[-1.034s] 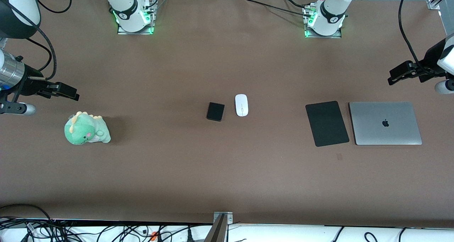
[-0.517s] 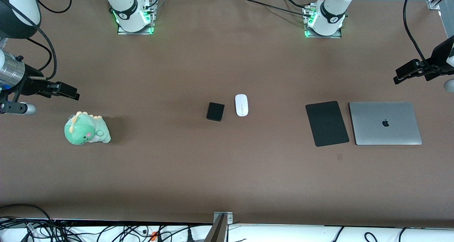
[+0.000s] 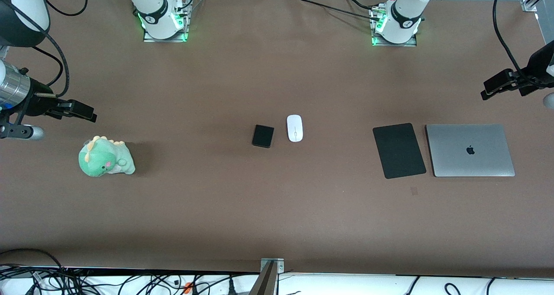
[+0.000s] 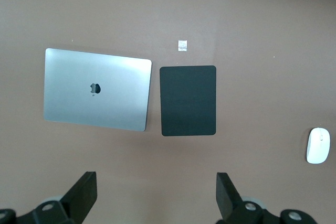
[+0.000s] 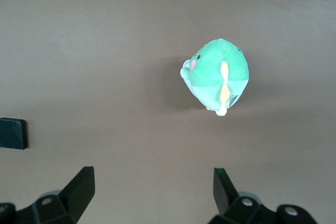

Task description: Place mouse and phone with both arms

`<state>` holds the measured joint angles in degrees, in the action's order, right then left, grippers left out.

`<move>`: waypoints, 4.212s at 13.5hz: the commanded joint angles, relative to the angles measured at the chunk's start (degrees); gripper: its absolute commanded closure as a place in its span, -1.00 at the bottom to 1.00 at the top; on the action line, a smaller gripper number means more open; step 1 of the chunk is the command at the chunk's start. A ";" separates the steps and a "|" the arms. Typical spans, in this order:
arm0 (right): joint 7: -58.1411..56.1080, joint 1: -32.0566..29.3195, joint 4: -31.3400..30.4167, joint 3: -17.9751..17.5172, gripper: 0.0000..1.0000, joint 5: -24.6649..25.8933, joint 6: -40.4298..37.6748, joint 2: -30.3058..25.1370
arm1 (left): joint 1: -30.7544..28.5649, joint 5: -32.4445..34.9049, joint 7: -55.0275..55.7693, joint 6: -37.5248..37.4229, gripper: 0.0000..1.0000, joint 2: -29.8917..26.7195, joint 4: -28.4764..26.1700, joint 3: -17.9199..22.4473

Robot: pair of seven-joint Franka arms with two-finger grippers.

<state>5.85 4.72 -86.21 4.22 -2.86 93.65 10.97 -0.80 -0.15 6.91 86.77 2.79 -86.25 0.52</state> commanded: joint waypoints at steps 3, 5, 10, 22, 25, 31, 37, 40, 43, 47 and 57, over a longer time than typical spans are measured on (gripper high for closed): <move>0.22 0.12 0.43 -0.27 -1.00 1.10 -1.10 -0.43 | -0.34 0.24 -0.76 -1.16 -1.00 -1.30 0.30 -0.96; 0.21 0.12 0.43 -0.27 -1.00 1.02 -1.10 -0.60 | 0.45 0.24 -0.50 -1.16 -1.00 -1.21 0.30 -1.22; 1.00 0.55 0.16 -0.27 -1.00 1.02 -1.10 -0.52 | 0.36 0.24 -0.41 -1.43 -1.00 -0.86 0.03 -3.33; 1.18 1.34 -0.27 -0.27 -1.00 1.01 -1.01 0.27 | 8.61 0.33 13.53 1.99 -1.00 10.38 0.12 -13.96; 1.18 2.22 -0.54 -0.27 -1.00 1.10 -0.92 1.07 | 14.49 0.24 20.92 6.30 -1.00 14.42 -0.76 -14.23; 0.13 2.14 -0.89 -0.18 -1.00 1.19 -1.10 1.07 | 24.70 0.85 36.82 20.15 -1.00 23.30 -5.48 -14.23; 0.66 2.22 -0.98 -0.18 -1.00 1.28 -3.47 1.07 | 29.36 1.12 42.82 32.22 -1.00 30.68 -8.84 -14.06; 0.30 2.23 -0.98 -0.18 -1.00 1.28 -3.47 1.07 | 31.73 1.12 45.90 37.14 -1.00 34.81 -8.67 -13.53; 0.22 2.23 -0.98 -0.18 -1.00 1.28 -3.56 1.15 | 31.91 3.83 46.61 38.74 -1.00 36.93 -8.23 -13.62; 0.21 2.05 -0.98 -0.18 -1.00 1.28 -3.56 1.42 | 32.18 4.72 47.58 42.86 -1.00 39.48 -7.88 -13.53; 1.09 2.05 -0.98 -0.09 -1.00 1.37 -5.41 1.42 | 32.18 4.72 47.58 45.07 0.13 41.77 -6.73 -13.53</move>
<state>6.31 6.86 -87.09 4.27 -2.41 88.98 12.73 30.65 3.32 53.61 131.85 43.63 -94.89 -13.57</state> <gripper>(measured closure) 0.000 0.211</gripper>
